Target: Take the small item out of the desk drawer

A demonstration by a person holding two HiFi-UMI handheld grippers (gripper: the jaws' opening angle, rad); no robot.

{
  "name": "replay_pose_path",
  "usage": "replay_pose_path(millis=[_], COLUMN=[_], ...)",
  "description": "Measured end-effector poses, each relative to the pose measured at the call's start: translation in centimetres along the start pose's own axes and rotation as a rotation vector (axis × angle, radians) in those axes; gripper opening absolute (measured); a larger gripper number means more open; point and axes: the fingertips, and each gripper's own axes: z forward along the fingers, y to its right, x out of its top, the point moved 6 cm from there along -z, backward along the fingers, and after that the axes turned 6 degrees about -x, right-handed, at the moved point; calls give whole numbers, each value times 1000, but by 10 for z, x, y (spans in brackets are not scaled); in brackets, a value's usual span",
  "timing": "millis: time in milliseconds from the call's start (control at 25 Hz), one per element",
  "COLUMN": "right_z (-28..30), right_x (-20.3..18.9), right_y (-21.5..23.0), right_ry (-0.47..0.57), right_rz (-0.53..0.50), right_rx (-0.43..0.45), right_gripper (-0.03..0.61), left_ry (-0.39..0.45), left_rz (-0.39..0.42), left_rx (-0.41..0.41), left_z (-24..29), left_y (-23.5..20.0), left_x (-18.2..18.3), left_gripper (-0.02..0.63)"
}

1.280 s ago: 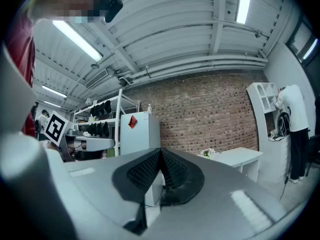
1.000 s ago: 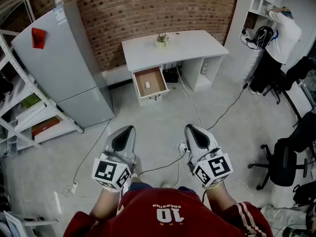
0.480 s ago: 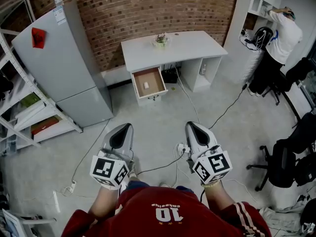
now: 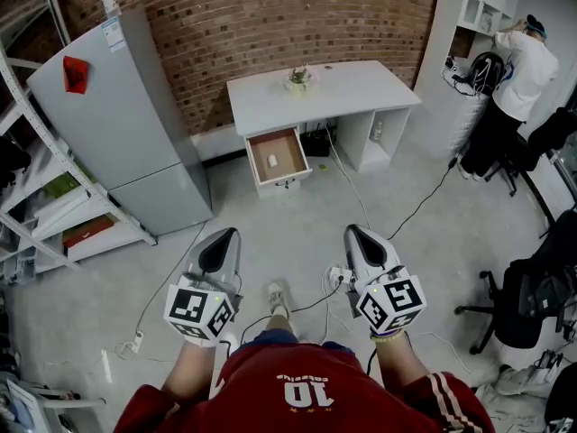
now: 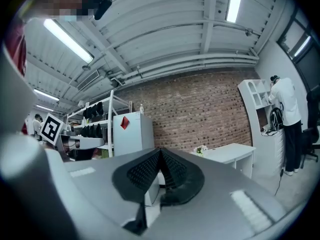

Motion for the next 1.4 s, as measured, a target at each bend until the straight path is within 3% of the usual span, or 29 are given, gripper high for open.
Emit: replay_pose_path(millis=[640,1400], right_z=[50,248], right_x=[-2,24], right_y=[45,102], right_ry=[-29,-38], right_rz=[-1,-30], right_rx=[-36,10], right_gripper=[3,3], left_ry=[-39,-30], left_rz=[0,-43], left_rx=[-44,-19], left_z=[70,230], left_y=[-31,-157], left_x=[-11,-10], left_gripper=[3,3])
